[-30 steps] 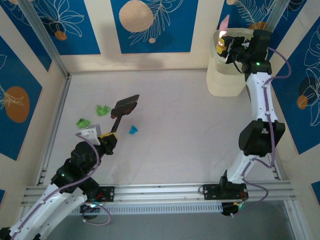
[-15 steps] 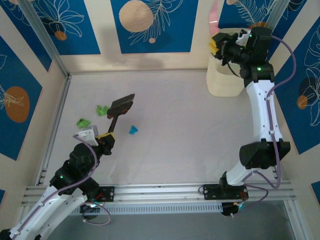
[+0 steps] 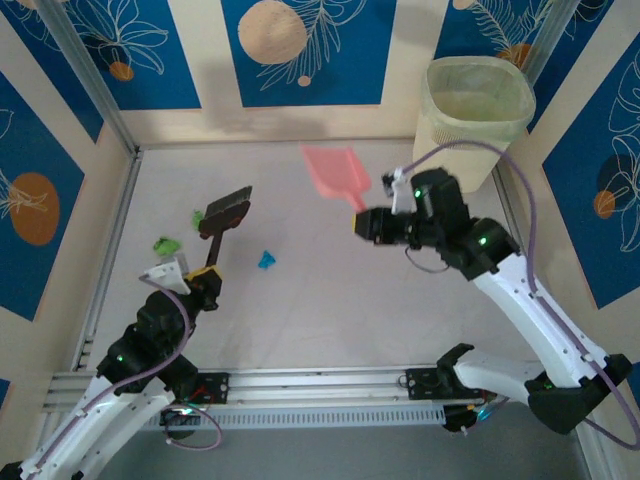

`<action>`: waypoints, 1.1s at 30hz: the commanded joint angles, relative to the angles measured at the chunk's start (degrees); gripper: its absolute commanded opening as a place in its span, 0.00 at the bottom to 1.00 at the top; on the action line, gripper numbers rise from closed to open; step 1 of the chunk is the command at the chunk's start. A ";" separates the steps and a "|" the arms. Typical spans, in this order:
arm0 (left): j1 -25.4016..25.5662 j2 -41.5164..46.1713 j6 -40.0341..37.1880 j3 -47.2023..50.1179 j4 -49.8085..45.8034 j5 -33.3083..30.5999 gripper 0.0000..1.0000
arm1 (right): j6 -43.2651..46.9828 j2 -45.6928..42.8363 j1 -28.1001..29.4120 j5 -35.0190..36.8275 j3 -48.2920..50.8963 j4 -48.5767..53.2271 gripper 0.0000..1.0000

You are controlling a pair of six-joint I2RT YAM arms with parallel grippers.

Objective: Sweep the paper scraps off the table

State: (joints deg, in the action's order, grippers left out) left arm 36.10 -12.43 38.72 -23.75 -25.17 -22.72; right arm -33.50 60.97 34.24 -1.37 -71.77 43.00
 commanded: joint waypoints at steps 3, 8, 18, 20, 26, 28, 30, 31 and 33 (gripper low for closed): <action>-0.67 0.36 -0.70 0.45 2.38 -3.38 0.00 | 6.55 -5.86 6.62 6.15 11.73 3.86 0.00; -0.69 -0.82 -1.98 1.53 4.99 -3.57 0.00 | 9.60 -2.38 16.94 7.35 14.08 3.66 0.00; -0.75 -6.35 -2.25 -0.41 6.45 -3.12 0.00 | 15.08 -0.23 20.07 8.31 19.44 -3.35 0.00; -0.75 -8.25 -1.99 -0.68 6.97 -2.66 0.00 | 15.26 -1.21 20.11 10.04 20.85 -4.29 0.00; -0.70 -12.38 -1.24 -1.93 7.41 -1.99 0.00 | 14.79 -1.09 20.07 13.44 23.90 -7.00 0.00; -0.71 -14.15 -0.76 -2.51 7.33 -2.07 0.00 | 14.01 -0.70 20.10 12.77 24.36 -7.68 0.00; -0.74 -16.15 -0.66 -3.27 7.27 -1.31 0.00 | 12.93 -0.26 20.20 11.75 25.16 -8.58 0.00; -0.70 -17.24 -0.61 -3.64 7.24 -0.91 0.00 | 12.36 0.10 20.34 11.24 25.71 -8.81 0.00; -0.76 -19.07 -0.33 -3.97 7.62 -0.22 0.00 | 11.21 0.81 21.01 10.69 26.43 -8.77 0.00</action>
State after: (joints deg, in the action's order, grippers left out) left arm 36.10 -30.33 37.63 -25.19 -21.41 -23.81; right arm -20.62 60.97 54.35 10.33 -46.63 36.18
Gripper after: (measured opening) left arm 0.267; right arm 0.258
